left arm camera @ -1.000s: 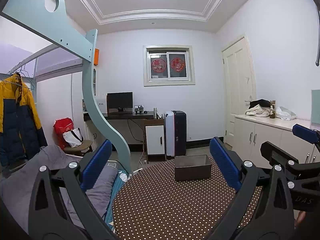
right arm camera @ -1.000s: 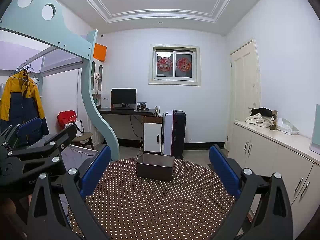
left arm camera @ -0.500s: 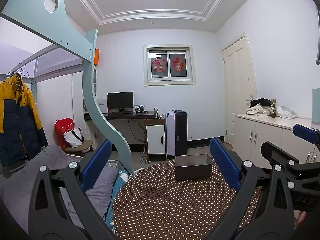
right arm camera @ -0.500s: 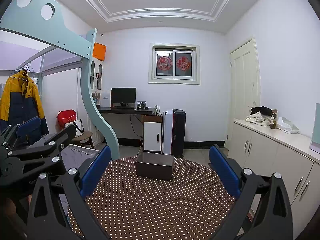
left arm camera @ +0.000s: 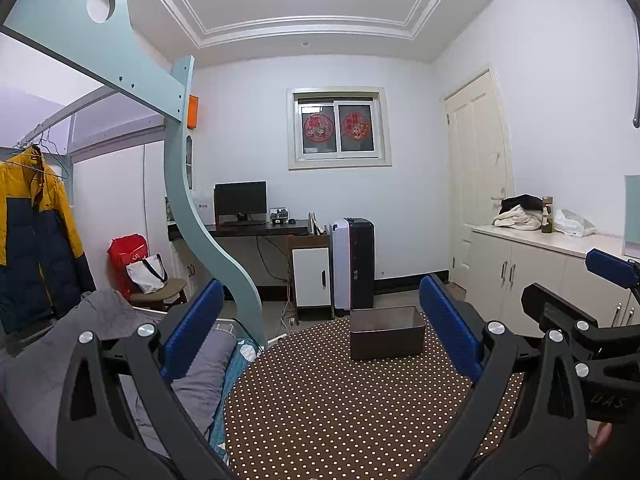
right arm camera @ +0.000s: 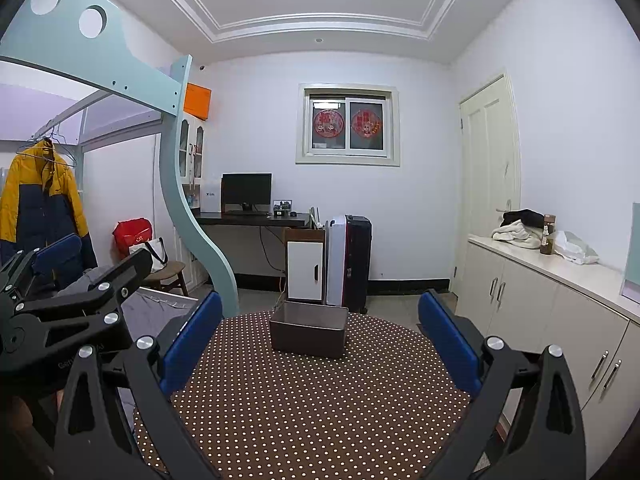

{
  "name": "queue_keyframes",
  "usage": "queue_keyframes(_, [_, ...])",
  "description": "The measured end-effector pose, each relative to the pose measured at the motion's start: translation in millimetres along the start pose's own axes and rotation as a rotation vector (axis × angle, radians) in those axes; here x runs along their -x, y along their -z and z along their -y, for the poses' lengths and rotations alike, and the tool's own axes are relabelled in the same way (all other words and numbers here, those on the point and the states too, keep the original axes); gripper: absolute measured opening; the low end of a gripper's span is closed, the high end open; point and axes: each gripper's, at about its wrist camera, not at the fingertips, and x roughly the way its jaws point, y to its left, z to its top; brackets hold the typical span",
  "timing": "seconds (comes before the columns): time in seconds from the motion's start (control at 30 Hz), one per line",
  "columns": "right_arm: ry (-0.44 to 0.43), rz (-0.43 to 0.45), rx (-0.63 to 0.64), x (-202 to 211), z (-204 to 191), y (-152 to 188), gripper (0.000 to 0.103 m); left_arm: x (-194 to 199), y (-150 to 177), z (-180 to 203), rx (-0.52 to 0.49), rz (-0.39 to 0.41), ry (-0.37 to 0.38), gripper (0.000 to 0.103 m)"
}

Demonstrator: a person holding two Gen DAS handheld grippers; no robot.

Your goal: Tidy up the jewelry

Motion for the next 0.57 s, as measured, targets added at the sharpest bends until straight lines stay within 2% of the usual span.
queue_keyframes(0.37, [-0.002,-0.025,-0.01,-12,1,2,0.095,-15,8,4,-0.007,-0.021,-0.005,0.096])
queue_keyframes(0.57, [0.005,-0.063,-0.011,-28,3,8,0.095,-32,16,8,-0.015,-0.066,-0.009,0.096])
